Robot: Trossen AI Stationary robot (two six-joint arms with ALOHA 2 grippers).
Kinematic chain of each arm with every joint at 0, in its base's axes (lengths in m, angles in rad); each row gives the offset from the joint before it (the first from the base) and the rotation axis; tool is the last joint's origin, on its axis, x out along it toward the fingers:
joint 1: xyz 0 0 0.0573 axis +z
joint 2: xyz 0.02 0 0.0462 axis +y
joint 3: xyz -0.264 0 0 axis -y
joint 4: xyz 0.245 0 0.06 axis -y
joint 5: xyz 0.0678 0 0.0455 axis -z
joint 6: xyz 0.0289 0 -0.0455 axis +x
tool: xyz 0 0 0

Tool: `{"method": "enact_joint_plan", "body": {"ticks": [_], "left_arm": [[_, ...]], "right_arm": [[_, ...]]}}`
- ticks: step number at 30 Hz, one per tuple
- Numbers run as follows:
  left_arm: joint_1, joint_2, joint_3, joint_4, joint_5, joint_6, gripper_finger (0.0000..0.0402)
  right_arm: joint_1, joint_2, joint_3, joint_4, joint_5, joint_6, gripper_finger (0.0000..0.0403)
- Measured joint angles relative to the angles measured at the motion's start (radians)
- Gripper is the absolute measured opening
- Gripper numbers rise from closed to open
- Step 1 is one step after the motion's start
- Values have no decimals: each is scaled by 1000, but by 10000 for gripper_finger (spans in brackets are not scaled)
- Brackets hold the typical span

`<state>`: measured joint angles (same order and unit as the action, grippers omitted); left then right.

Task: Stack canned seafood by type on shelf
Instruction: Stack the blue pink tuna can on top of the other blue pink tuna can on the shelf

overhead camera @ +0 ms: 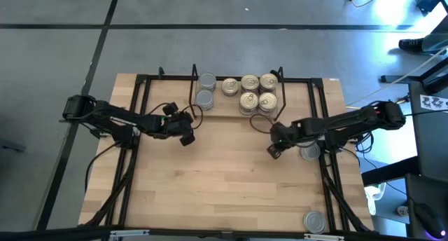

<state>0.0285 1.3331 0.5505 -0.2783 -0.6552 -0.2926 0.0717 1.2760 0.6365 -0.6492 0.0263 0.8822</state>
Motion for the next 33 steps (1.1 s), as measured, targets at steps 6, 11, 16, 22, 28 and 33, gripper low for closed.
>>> {"method": "enact_joint_plan", "body": {"ticks": [6, 11, 16, 22, 28, 33], "left_arm": [[-84, 0, 47, -2, 7, -27, 136], [-175, 0, 88, 14, 17, -57, 136], [-270, 0, 89, 86, 18, -99, 136], [-361, 0, 89, 152, 18, -150, 136], [-410, 1, 89, 208, 18, -154, 136], [-420, 31, 89, 277, 17, -142, 136]], "right_arm": [[74, 57, -6, 244, 21, -55, 14], [112, 123, -6, 439, 16, -114, 14], [121, 201, -6, 605, 16, -175, 14], [121, 315, 52, 699, 32, -250, 14], [121, 419, 152, 767, 44, -358, 14], [121, 502, 258, 757, 61, -444, 14]]}}
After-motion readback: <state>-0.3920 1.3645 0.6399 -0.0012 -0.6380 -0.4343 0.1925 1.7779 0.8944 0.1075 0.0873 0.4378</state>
